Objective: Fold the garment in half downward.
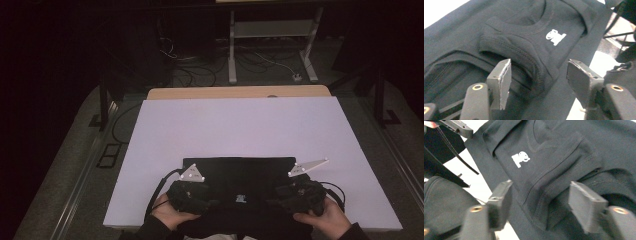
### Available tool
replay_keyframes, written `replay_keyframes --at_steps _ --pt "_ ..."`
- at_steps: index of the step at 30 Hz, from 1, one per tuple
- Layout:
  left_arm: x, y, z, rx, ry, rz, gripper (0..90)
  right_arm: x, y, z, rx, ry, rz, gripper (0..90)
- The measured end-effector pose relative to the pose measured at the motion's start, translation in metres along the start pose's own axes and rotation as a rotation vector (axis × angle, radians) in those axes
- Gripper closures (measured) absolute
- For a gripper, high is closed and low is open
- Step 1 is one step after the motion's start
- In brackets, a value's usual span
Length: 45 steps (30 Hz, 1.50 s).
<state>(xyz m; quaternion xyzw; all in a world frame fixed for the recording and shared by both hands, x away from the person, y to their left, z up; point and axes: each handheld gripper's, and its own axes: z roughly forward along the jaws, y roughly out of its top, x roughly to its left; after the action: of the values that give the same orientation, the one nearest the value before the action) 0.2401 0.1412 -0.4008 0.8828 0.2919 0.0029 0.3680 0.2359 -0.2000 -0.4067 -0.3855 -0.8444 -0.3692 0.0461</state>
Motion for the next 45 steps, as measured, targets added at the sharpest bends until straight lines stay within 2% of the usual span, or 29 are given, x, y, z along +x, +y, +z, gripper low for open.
replay_keyframes --at_steps 5,9,14,15,17,18,21,29,33,45 --pt "0.002 0.004 -0.003 -0.011 -0.015 0.003 30.4 0.000 0.004 -0.007 -0.026 -0.014 0.000 21.0" --pt "0.007 0.008 -0.007 -0.025 -0.034 -0.015 21.0 -0.001 0.007 -0.012 -0.044 -0.022 -0.003 13.5" --pt "0.013 0.011 -0.006 -0.019 -0.062 -0.029 10.4 -0.005 0.012 -0.015 -0.056 -0.018 0.011 5.1" --pt "0.014 0.013 -0.004 -0.013 -0.079 -0.032 6.5 -0.006 0.013 -0.016 -0.055 -0.019 0.010 3.0" --pt "0.013 0.015 -0.003 -0.004 -0.087 -0.025 0.1 -0.008 0.015 -0.018 -0.060 -0.022 0.013 0.0" --pt "0.013 0.016 -0.003 0.006 -0.089 -0.009 0.0 -0.009 0.016 -0.019 -0.063 -0.020 0.008 0.0" --pt "0.014 0.019 -0.005 -0.005 -0.084 0.001 0.0 -0.010 0.019 -0.025 -0.074 -0.024 0.005 0.0" --pt "0.022 0.025 -0.015 -0.039 -0.065 0.008 0.0 -0.020 0.024 -0.042 -0.106 -0.026 0.004 0.0" --pt "0.025 0.028 -0.021 -0.044 -0.050 0.014 0.0 -0.025 0.028 -0.049 -0.112 -0.042 0.006 0.0" --pt "0.035 0.035 -0.032 -0.063 -0.030 0.009 0.0 -0.036 0.034 -0.057 -0.107 -0.068 0.008 0.0"
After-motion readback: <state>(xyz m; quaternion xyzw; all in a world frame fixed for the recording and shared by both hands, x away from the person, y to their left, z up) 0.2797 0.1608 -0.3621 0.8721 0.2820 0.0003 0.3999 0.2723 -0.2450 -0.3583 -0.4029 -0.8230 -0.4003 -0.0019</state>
